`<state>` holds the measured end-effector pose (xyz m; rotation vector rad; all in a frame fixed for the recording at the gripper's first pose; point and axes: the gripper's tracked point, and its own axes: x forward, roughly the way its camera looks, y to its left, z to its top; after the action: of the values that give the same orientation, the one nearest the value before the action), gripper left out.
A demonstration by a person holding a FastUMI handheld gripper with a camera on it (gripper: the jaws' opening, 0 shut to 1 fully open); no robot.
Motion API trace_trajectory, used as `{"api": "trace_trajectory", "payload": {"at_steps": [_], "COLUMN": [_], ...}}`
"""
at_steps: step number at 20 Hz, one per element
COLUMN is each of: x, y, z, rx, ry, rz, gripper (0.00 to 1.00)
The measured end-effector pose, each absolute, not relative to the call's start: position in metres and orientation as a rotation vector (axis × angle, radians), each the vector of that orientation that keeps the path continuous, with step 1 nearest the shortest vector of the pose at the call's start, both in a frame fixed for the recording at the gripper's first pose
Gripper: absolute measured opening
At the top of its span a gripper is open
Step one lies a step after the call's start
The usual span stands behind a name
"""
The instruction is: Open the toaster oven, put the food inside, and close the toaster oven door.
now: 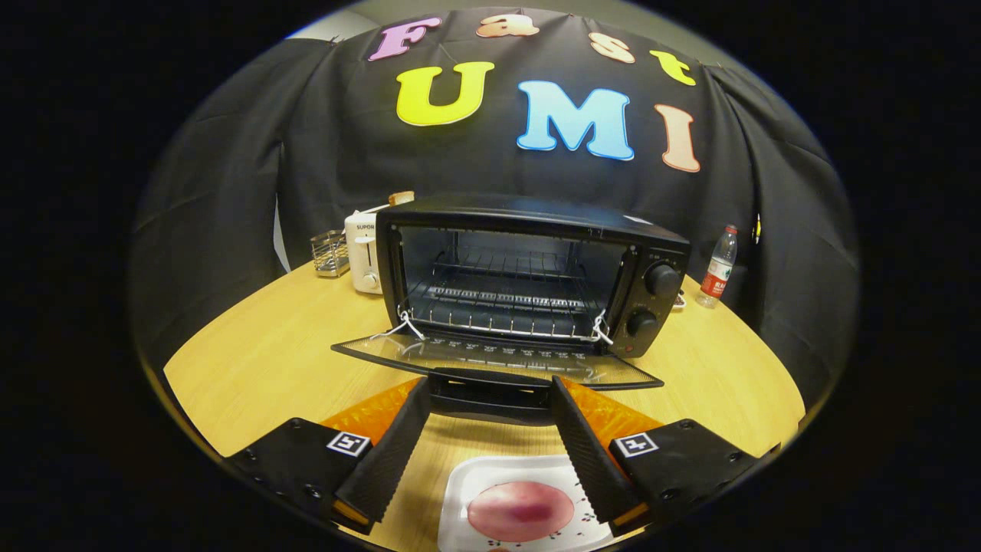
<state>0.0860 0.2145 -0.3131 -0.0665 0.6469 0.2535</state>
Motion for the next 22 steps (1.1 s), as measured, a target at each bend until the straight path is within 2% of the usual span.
{"api": "trace_trajectory", "payload": {"at_steps": [4, 13, 22], "x": [0.072, 0.036, -0.006], "y": [0.213, 0.190, 0.138], "z": [-0.329, -0.288, -0.275], "rx": [-0.026, 0.066, 0.227], "ry": [0.741, 0.769, 1.015], "rz": [0.253, 0.308, 0.408], "gripper": [1.00, 1.00, 0.98]}}
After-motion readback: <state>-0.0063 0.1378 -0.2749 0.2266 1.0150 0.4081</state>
